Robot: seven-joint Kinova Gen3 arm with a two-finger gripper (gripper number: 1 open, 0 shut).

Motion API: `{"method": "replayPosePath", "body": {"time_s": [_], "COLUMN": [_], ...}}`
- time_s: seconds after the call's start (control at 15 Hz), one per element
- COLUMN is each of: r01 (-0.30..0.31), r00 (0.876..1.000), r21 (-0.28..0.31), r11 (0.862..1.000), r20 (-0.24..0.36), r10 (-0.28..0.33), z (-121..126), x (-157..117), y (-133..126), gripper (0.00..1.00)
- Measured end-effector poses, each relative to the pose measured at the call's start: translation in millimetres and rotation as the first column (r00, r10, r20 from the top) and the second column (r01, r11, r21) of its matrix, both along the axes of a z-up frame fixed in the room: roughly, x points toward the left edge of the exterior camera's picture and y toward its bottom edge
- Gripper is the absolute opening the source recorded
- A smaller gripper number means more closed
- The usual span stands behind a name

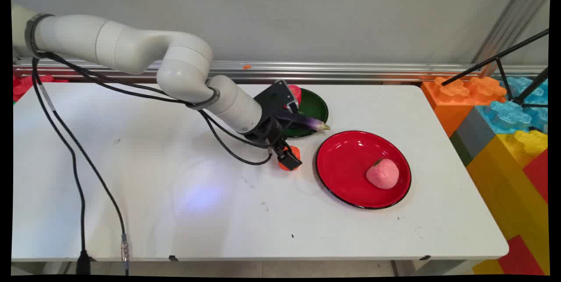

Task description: Pick up the eggplant from the green plate

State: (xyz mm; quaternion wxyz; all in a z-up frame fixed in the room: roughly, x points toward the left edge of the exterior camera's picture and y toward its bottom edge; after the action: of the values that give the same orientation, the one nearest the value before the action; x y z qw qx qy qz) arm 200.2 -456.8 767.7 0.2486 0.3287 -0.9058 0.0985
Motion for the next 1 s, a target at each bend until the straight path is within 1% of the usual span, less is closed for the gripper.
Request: {"method": "replayPosePath", "body": {"time_s": [0.33,0.6,0.73,1.0], "r01": [0.003,0.005,0.011,0.040], "r00": [1.000,1.000,1.000,0.999], "r21": [0.000,-0.002,-0.001,-0.003], "r11": [1.000,1.000,1.000,0.999], "r20": [-0.001,-0.008,-0.011,-0.010], "r10": [-0.003,-0.005,-0.011,-0.040], "z": [3,11,19,44], "x": [0,-1,-2,0], "y": [1,-3,-7,-22], "gripper": [1.00,1.00,1.00,1.00]}}
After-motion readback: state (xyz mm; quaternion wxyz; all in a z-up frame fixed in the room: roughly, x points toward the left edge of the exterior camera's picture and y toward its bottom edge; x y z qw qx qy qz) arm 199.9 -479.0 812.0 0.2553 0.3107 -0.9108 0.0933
